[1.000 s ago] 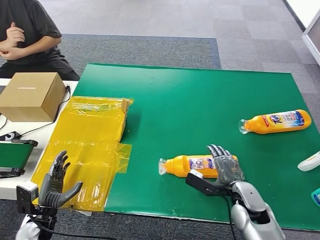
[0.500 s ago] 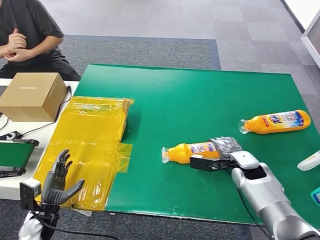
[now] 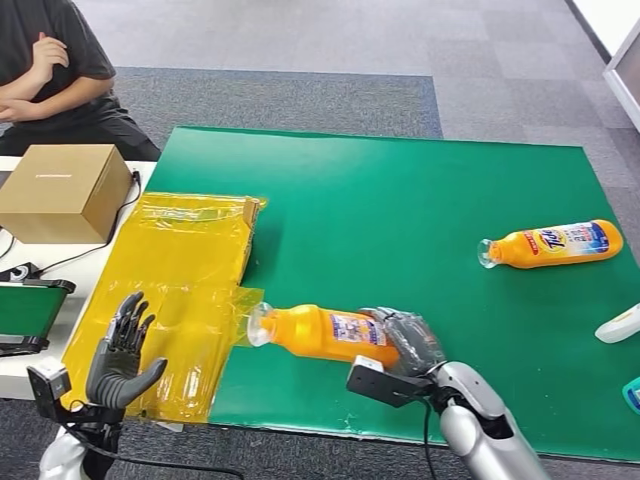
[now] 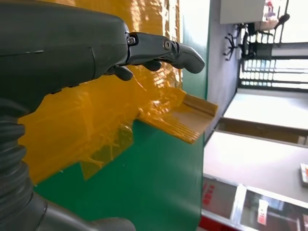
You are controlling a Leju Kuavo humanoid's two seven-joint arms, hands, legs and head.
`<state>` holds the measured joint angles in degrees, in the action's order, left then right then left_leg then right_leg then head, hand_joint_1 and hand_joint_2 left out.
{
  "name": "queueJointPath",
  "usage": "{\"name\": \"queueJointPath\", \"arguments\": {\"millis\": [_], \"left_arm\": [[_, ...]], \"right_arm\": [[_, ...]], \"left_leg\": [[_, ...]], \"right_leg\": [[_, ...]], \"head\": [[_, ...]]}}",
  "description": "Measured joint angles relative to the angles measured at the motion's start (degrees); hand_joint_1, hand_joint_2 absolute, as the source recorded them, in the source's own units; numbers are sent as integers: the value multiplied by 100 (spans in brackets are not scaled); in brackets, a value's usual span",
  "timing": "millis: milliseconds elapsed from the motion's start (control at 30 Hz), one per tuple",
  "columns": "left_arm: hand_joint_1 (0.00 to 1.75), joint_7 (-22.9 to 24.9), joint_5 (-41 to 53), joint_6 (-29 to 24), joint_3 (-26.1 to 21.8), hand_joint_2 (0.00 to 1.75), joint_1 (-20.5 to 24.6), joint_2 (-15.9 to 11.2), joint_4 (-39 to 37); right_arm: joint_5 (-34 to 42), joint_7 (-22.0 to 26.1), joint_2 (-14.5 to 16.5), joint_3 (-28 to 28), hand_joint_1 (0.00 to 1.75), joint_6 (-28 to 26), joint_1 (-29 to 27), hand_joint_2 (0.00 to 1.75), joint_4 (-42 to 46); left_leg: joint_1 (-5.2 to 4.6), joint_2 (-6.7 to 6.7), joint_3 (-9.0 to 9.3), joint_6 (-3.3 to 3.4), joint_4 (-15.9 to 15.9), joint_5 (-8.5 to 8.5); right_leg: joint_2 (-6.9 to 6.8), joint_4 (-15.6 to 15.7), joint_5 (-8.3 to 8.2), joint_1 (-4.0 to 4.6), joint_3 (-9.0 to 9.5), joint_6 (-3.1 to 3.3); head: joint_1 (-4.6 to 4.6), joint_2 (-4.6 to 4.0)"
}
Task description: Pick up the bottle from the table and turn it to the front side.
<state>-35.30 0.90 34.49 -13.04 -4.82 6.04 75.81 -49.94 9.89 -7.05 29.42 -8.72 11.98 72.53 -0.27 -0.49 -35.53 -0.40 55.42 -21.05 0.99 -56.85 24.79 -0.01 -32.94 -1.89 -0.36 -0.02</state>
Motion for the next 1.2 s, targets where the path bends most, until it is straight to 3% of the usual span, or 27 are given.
{"name": "queueJointPath", "arguments": {"millis": [233,400,567,967,1200], "left_arm": [[0,-302,-373,1111,896,175,471,-209,-389],[0,-451,-239,1422,1667,175,719,-415,-531],[0,-456,-266,1568,2145,175,867,-534,-534],[0,-457,-334,1364,2422,175,959,-612,-532],[0,-336,-747,754,2181,175,980,-477,-457]], "right_arm": [[164,490,926,301,175,-1105,-44,175,-31],[400,523,1434,535,175,-1217,175,175,-264],[653,607,1786,649,175,-1306,332,175,-648],[903,764,1924,900,175,-1435,432,175,-1256],[1183,843,1927,913,175,-1620,309,175,-1487]], "left_leg": [[1,1,0,-6,0,4],[0,1,0,-5,0,6],[0,1,-1,-5,0,6],[0,1,-3,-4,0,5],[0,1,-3,-4,0,5]], "right_leg": [[0,-1,-3,1,0,3],[0,-1,-5,0,0,1],[0,-1,-5,0,0,1],[0,0,-3,0,-2,2],[0,0,-3,0,-2,2]], "head": [[2,1],[1,1],[1,0],[1,0],[1,-1]]}}
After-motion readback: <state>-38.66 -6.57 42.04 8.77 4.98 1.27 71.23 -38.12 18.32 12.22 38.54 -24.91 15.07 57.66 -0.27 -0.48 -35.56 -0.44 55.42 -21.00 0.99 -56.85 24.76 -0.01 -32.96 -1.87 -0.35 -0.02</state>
